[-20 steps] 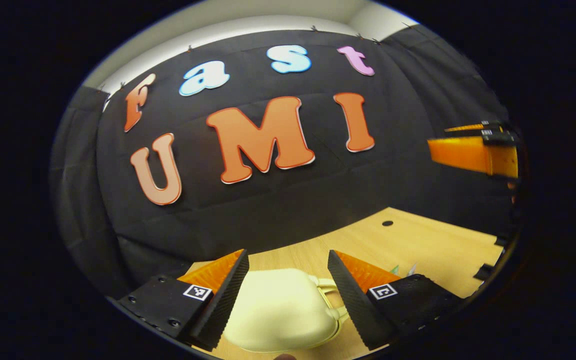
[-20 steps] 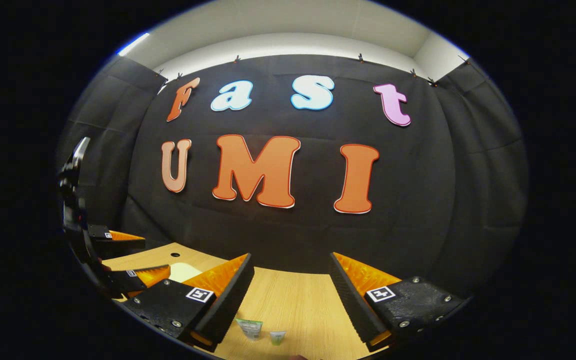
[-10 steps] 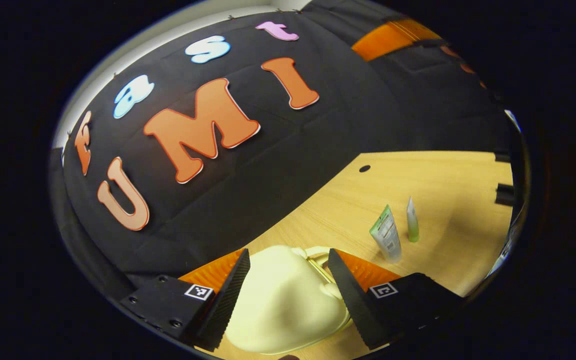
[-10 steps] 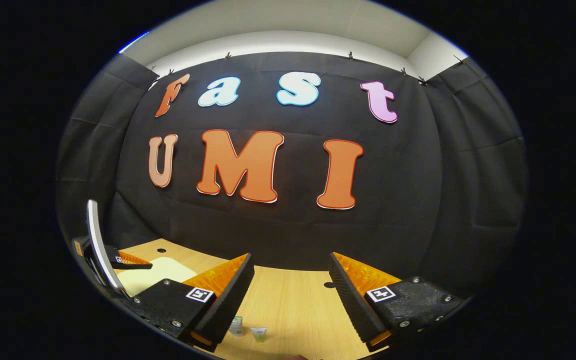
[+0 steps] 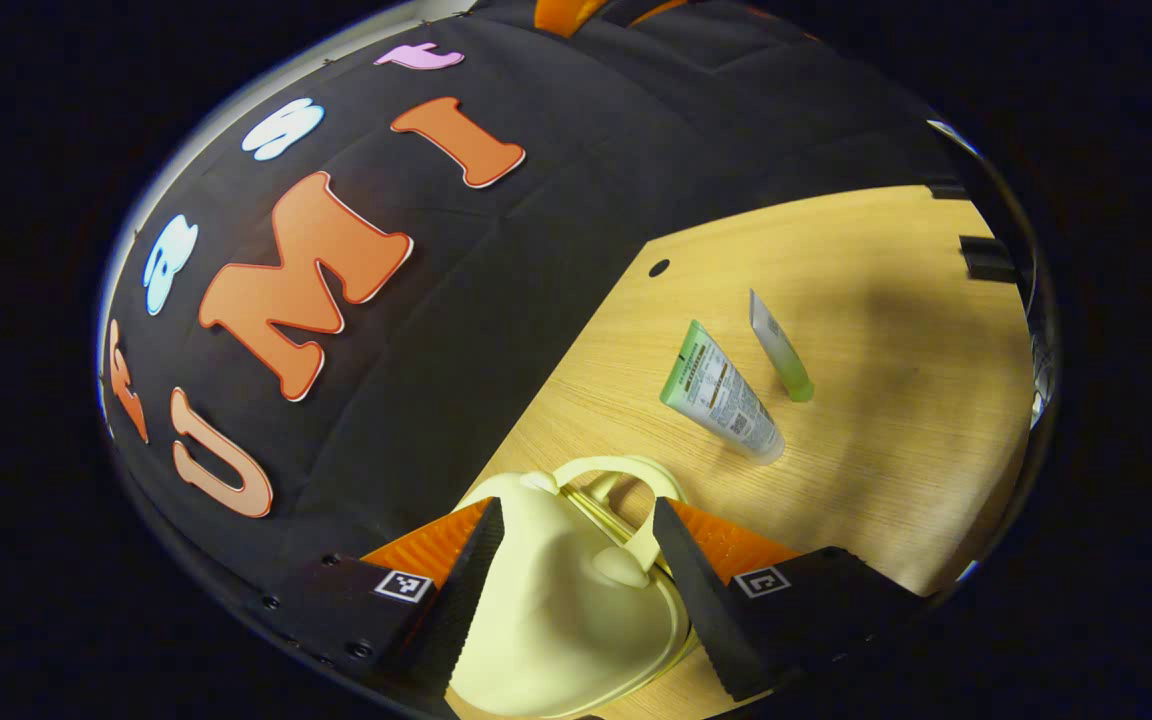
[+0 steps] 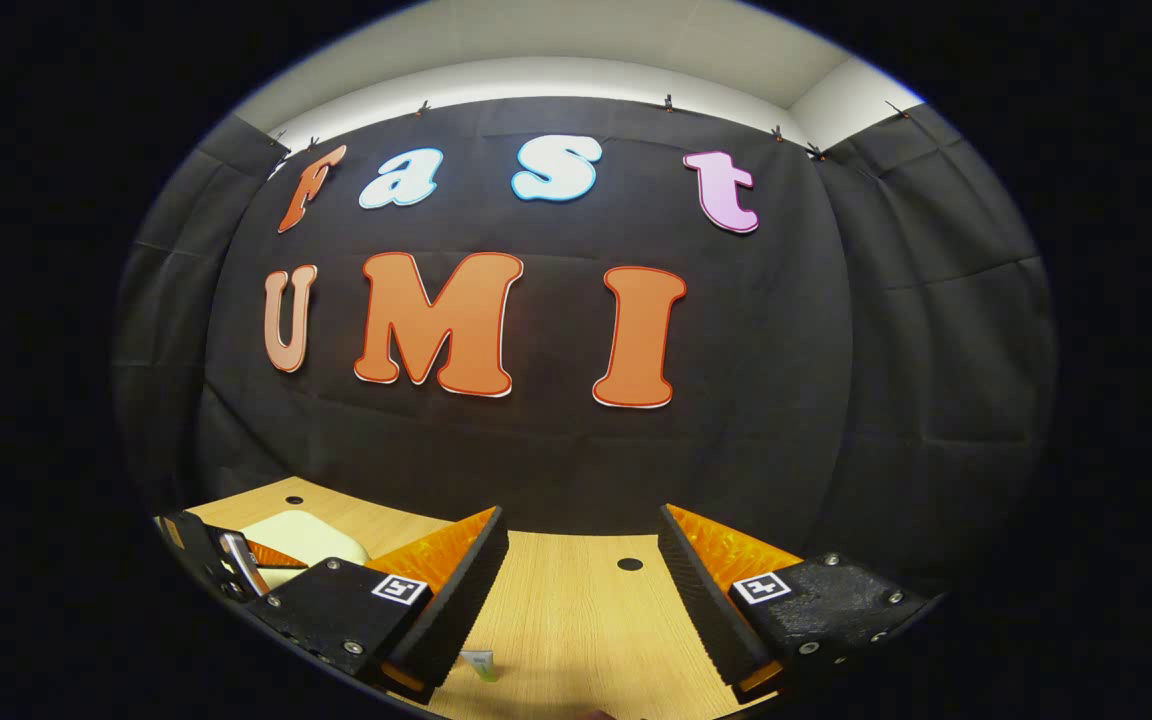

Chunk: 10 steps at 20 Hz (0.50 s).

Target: First open the suitcase, pack the skin care products into it, and then close the suitcase.

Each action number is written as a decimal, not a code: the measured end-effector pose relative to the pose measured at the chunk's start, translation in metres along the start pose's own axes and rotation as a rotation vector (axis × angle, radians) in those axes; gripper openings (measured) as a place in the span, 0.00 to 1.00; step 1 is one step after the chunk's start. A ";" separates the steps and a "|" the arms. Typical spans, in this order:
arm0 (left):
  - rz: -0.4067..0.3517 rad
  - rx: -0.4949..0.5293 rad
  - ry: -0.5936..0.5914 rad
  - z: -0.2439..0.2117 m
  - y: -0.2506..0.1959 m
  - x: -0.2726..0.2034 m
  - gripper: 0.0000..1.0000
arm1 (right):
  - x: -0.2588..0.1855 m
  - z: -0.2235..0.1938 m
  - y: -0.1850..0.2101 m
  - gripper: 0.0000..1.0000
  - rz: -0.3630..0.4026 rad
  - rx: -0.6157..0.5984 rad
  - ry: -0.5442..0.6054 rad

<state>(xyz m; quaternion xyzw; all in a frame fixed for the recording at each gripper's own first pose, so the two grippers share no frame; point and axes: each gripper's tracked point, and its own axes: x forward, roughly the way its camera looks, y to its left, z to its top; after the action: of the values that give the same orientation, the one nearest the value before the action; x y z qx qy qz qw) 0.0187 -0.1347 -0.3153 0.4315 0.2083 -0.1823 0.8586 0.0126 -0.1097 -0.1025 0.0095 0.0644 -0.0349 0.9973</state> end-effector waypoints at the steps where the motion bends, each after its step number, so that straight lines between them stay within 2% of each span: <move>1: -0.005 0.020 0.016 -0.005 -0.004 0.003 0.98 | 0.001 -0.001 -0.001 0.95 0.004 0.003 0.002; 2: -0.010 0.041 0.026 -0.008 -0.009 0.007 0.93 | 0.001 -0.002 -0.001 0.95 0.005 0.004 0.002; 5: -0.032 0.105 0.073 -0.021 -0.026 0.015 0.91 | 0.003 -0.005 -0.003 0.95 0.003 0.002 0.005; 6: -0.021 0.128 0.078 -0.023 -0.029 0.018 0.82 | 0.003 -0.005 -0.002 0.95 0.008 0.006 0.004; 10: -0.009 0.227 0.100 -0.025 -0.040 0.032 0.82 | 0.001 -0.005 -0.004 0.95 0.016 0.007 0.000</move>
<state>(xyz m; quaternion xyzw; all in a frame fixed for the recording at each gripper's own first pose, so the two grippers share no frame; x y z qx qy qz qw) 0.0213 -0.1413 -0.3718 0.5337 0.2308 -0.1867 0.7919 0.0127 -0.1138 -0.1072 0.0133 0.0640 -0.0270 0.9975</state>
